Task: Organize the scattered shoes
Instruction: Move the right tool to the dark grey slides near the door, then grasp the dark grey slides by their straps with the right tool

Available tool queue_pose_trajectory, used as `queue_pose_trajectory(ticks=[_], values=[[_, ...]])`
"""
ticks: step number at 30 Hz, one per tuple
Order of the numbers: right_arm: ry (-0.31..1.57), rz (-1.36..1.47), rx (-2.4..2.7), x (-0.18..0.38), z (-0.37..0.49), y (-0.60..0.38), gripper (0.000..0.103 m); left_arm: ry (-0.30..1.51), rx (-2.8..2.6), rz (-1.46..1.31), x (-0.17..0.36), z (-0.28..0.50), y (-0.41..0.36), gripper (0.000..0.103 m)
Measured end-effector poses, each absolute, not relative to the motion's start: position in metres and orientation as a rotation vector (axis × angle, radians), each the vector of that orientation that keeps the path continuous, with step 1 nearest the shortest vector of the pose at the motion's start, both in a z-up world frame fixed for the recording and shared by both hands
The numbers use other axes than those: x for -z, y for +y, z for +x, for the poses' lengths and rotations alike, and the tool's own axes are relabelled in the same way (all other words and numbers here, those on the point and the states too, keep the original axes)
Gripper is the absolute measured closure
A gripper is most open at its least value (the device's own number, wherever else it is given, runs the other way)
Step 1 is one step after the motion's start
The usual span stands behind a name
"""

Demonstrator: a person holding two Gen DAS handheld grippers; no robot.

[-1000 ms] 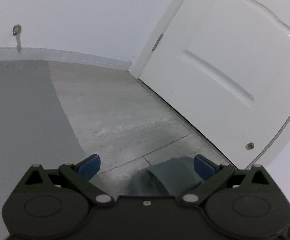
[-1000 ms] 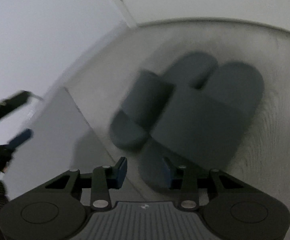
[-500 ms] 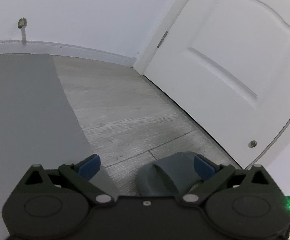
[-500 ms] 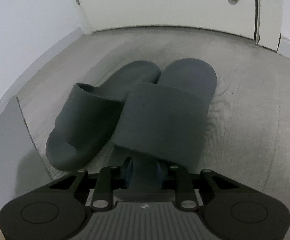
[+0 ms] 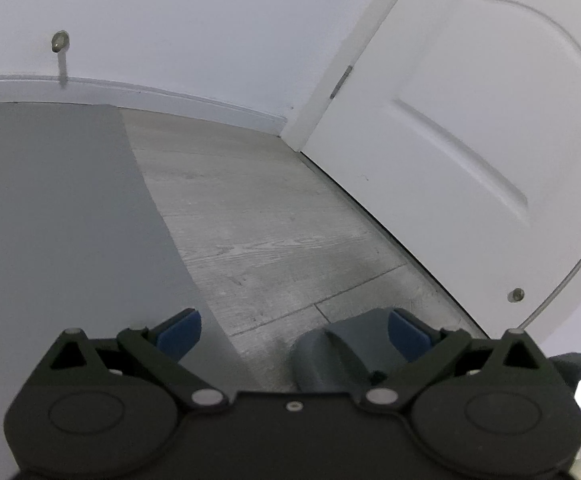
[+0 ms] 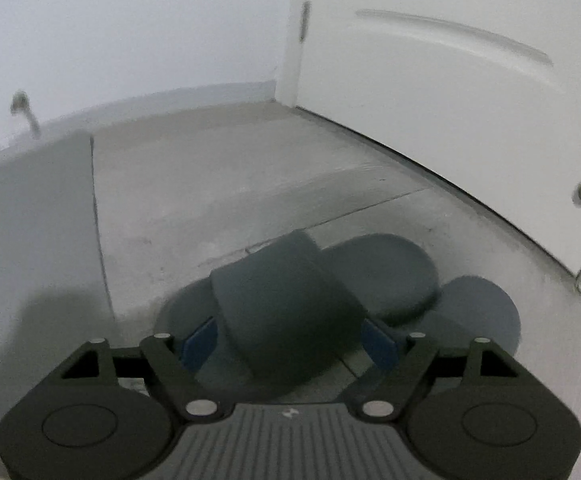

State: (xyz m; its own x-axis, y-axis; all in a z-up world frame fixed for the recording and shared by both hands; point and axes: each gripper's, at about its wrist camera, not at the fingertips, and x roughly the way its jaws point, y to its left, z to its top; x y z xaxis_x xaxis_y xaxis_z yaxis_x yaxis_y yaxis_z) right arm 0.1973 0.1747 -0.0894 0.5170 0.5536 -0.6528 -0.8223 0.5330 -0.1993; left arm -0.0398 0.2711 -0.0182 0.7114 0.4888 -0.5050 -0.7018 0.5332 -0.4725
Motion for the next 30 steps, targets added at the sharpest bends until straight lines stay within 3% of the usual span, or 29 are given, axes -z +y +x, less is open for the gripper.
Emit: queue_pose_trajectory(ticks=[8, 15, 25, 30], values=[[0.463, -0.657, -0.696, 0.097, 0.202, 0.156, 0.026, 0.332, -0.710, -0.716, 0.019, -0.041, 0.270, 0.002], [0.438, -0.426, -0.759, 0.072, 0.199, 0.097, 0.025, 0.325, -0.664, -0.732, 0.016, -0.030, 0.260, 0.002], [0.736, -0.232, -0.853, 0.087, 0.217, 0.043, 0.025, 0.331, -0.592, -0.743, 0.008, 0.002, 0.236, 0.002], [0.759, -0.217, -0.863, 0.102, 0.224, 0.048, 0.025, 0.374, -0.576, -0.707, 0.010, 0.016, 0.229, 0.002]])
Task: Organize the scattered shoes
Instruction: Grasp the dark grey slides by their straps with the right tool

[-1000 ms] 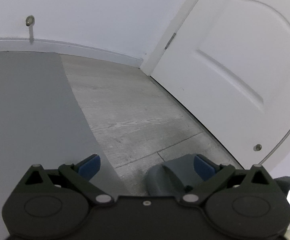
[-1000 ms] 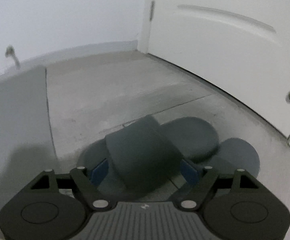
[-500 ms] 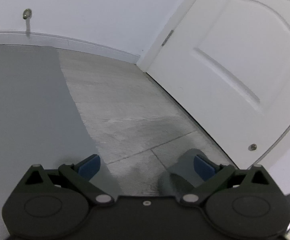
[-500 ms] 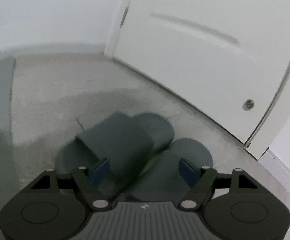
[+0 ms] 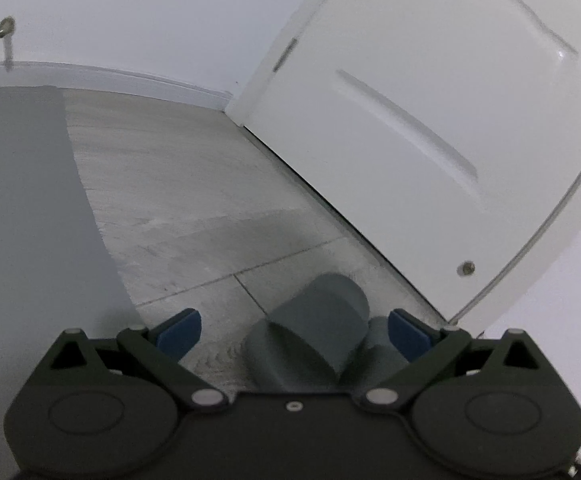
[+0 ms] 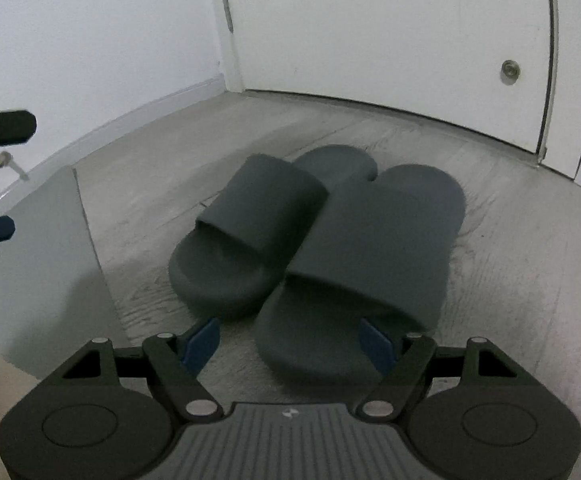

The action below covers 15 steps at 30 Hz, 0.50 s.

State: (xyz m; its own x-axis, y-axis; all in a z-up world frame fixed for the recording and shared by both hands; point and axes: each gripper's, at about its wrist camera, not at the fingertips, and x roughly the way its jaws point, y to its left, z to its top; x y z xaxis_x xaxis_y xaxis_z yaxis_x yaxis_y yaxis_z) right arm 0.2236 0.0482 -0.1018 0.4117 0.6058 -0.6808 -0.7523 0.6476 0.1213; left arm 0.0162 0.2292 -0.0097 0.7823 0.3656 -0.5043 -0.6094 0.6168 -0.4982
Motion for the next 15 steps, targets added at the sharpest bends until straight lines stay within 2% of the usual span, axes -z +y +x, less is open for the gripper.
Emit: queue_pose_trajectory(ticks=[6, 15], values=[[0.766, -0.205, -0.844, 0.107, 0.227, 0.062, 0.025, 0.436, -0.568, -0.783, 0.025, 0.026, 0.239, 0.002], [0.754, -0.155, -0.774, 0.112, 0.234, 0.087, 0.024, 0.436, -0.533, -0.859, 0.035, 0.025, 0.247, 0.002]])
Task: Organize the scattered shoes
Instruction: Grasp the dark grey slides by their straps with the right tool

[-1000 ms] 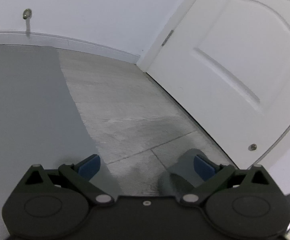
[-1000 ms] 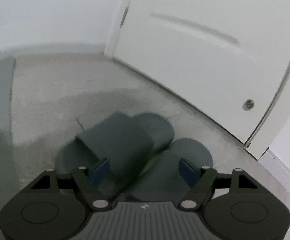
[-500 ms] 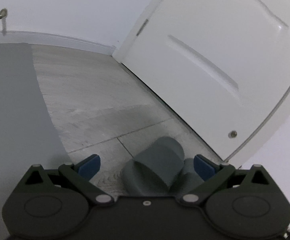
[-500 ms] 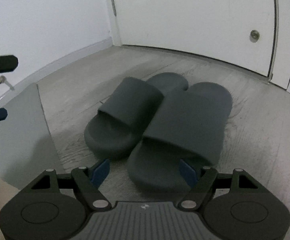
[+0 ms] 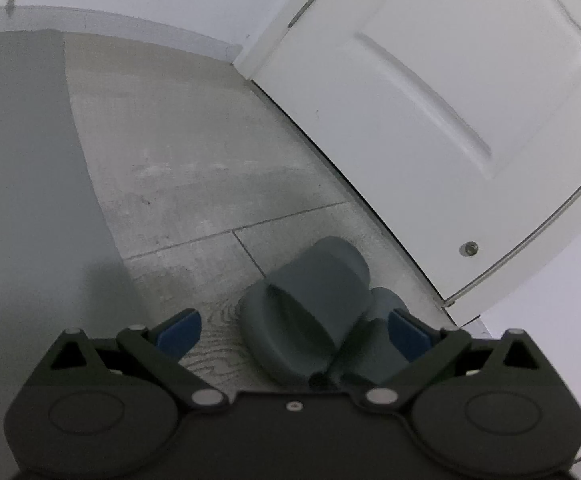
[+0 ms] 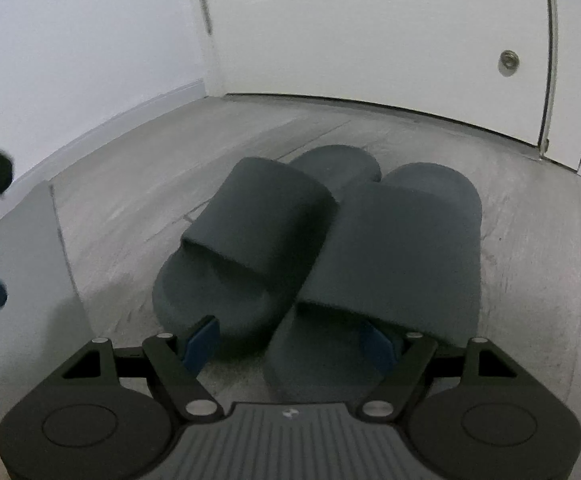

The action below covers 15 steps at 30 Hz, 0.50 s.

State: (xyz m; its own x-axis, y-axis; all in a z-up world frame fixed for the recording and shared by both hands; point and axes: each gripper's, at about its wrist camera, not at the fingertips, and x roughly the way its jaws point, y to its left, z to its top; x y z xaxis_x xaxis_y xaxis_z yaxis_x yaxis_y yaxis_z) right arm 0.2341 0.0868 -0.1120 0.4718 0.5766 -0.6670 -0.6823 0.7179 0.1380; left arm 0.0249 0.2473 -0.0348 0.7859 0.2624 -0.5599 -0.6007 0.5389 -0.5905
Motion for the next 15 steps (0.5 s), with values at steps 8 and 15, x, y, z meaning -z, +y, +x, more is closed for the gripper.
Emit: queue_pose_trajectory(ticks=[8, 15], values=[[0.705, -0.140, -0.695, 0.117, 0.233, 0.096, 0.025, 0.438, -0.520, -0.874, 0.036, 0.025, 0.250, 0.002], [0.617, -0.171, -0.647, 0.128, 0.230, 0.106, 0.025, 0.432, -0.511, -0.901, 0.039, 0.022, 0.252, 0.002]])
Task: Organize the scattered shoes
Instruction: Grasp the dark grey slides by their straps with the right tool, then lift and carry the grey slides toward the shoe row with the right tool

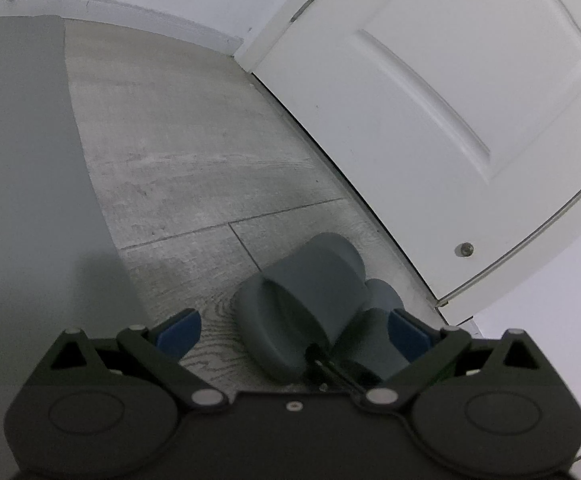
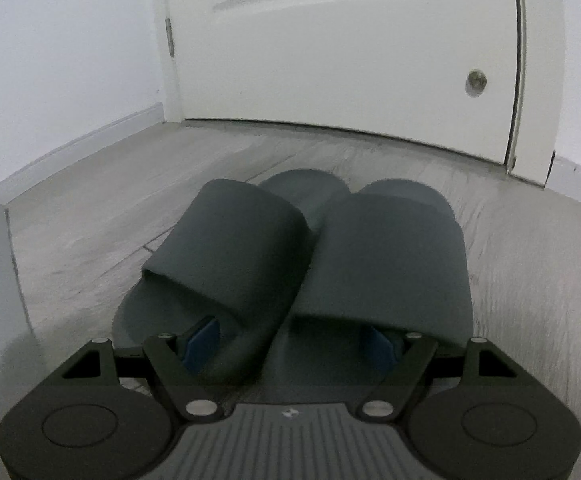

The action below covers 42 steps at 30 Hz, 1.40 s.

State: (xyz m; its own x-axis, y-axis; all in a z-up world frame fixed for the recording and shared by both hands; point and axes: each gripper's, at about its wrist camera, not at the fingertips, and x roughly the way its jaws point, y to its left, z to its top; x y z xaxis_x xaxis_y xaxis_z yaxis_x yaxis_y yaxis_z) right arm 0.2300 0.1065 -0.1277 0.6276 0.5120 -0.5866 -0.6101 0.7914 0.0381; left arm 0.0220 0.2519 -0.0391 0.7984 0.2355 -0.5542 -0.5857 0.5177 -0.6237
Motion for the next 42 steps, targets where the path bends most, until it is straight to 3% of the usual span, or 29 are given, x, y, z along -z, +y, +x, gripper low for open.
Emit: queue_pose_trajectory(ticks=[3, 5, 6, 17, 32, 42], values=[[0.569, -0.173, -0.650, 0.133, 0.228, 0.105, 0.035, 0.439, -0.514, -0.905, 0.040, 0.023, 0.252, 0.002], [0.530, -0.175, -0.671, 0.136, 0.227, 0.105, 0.054, 0.450, -0.523, -0.895, 0.040, 0.025, 0.251, 0.002], [0.510, -0.176, -0.683, 0.137, 0.227, 0.105, 0.057, 0.457, -0.529, -0.889, 0.039, 0.026, 0.249, 0.002], [0.398, -0.254, -0.647, 0.133, 0.228, 0.105, 0.074, 0.536, -0.575, -0.833, 0.039, 0.040, 0.245, 0.004], [0.301, -0.183, -0.615, 0.071, 0.248, 0.064, 0.075, 0.530, -0.564, -0.852, 0.041, 0.040, 0.247, 0.005], [0.174, -0.196, -0.543, 0.000, 0.235, -0.035, 0.075, 0.520, -0.563, -0.847, 0.037, 0.041, 0.245, 0.005]])
